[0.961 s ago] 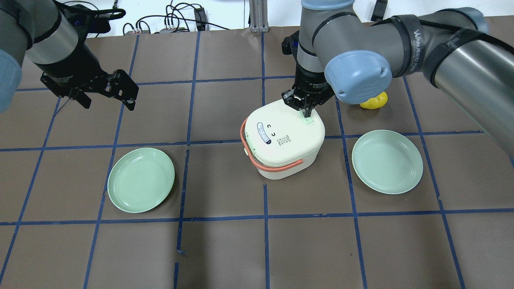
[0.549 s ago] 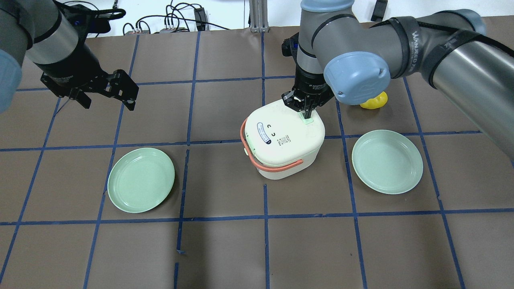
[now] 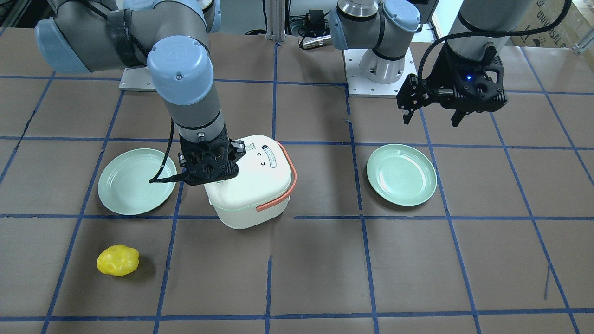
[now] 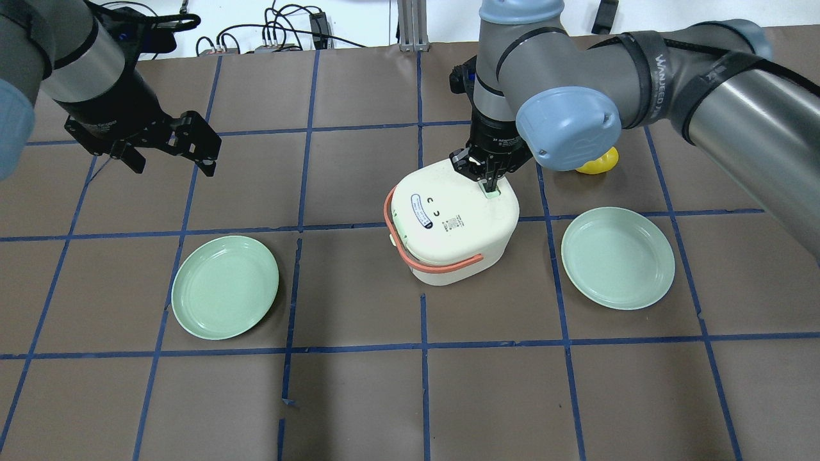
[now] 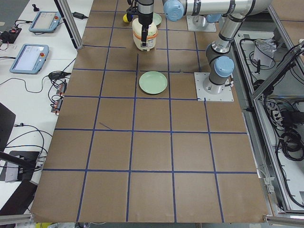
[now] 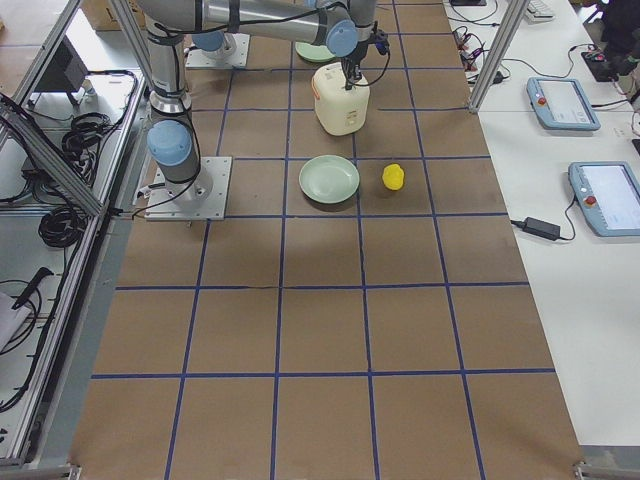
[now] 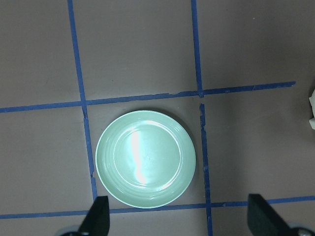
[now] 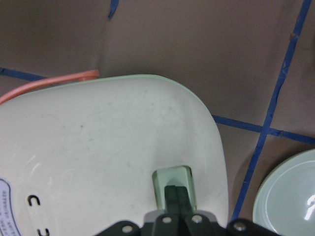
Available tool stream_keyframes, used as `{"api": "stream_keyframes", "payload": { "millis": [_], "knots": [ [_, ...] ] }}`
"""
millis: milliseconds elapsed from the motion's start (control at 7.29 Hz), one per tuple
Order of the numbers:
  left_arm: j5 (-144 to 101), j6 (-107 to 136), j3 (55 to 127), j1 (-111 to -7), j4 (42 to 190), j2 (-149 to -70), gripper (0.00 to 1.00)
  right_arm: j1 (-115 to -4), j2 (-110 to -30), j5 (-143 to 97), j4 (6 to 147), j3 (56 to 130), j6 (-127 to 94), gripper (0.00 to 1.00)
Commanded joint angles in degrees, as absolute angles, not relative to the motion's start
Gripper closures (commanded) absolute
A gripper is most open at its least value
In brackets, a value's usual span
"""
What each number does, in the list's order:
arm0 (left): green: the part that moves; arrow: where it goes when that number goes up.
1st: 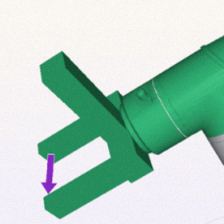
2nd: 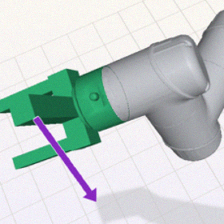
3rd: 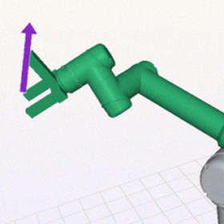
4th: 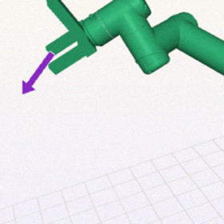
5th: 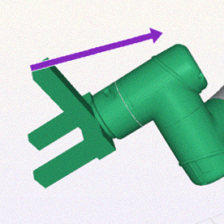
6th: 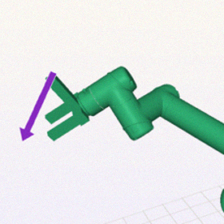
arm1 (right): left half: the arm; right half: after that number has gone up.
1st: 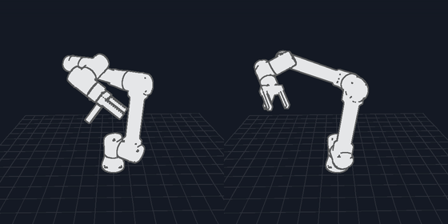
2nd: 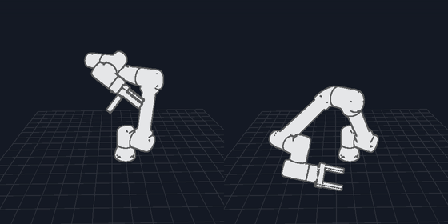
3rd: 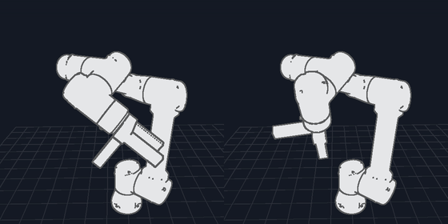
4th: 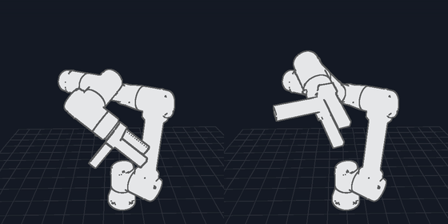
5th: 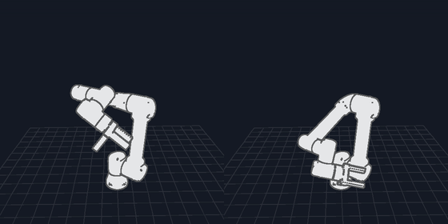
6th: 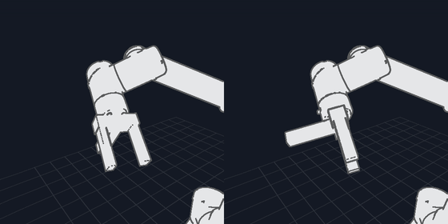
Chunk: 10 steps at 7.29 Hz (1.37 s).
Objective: Press rice cooker button
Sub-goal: 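Press down on the green button with the closed right gripper, then lift the right gripper away as the rice cooker lid pops open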
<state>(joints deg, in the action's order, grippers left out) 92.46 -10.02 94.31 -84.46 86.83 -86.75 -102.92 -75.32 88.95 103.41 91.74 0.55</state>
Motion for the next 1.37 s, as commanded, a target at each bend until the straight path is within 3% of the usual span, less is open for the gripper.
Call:
{"api": "stream_keyframes", "payload": {
  "millis": [0, 137, 275, 549, 686, 1235],
  "knots": [
    [92.5, -10.0, 94.3, -84.5, 86.8, -86.7, 0.00, -102.9, -76.0, 89.8, 103.9, 90.9, -0.2, 0.82],
    [92.5, -10.0, 94.3, -84.5, 86.8, -86.7, 0.00, -102.8, -76.5, 89.8, 103.1, 89.0, -0.4, 0.16],
    [92.5, -10.0, 94.3, -84.5, 86.8, -86.7, 0.00, -101.8, -78.0, 90.1, 101.2, 85.5, -0.4, 0.00],
    [92.5, -10.0, 94.3, -84.5, 86.8, -86.7, 0.00, -95.1, -78.6, 89.9, 90.8, 76.3, 2.1, 0.00],
    [92.5, -10.0, 94.3, -84.5, 86.8, -86.7, 0.00, -90.7, -78.7, 89.0, 88.7, 76.1, 7.4, 0.00],
    [92.5, -10.0, 94.3, -84.5, 86.8, -86.7, 0.00, -90.2, -79.1, 88.9, 88.8, 76.1, 7.6, 0.00]
  ]
}}
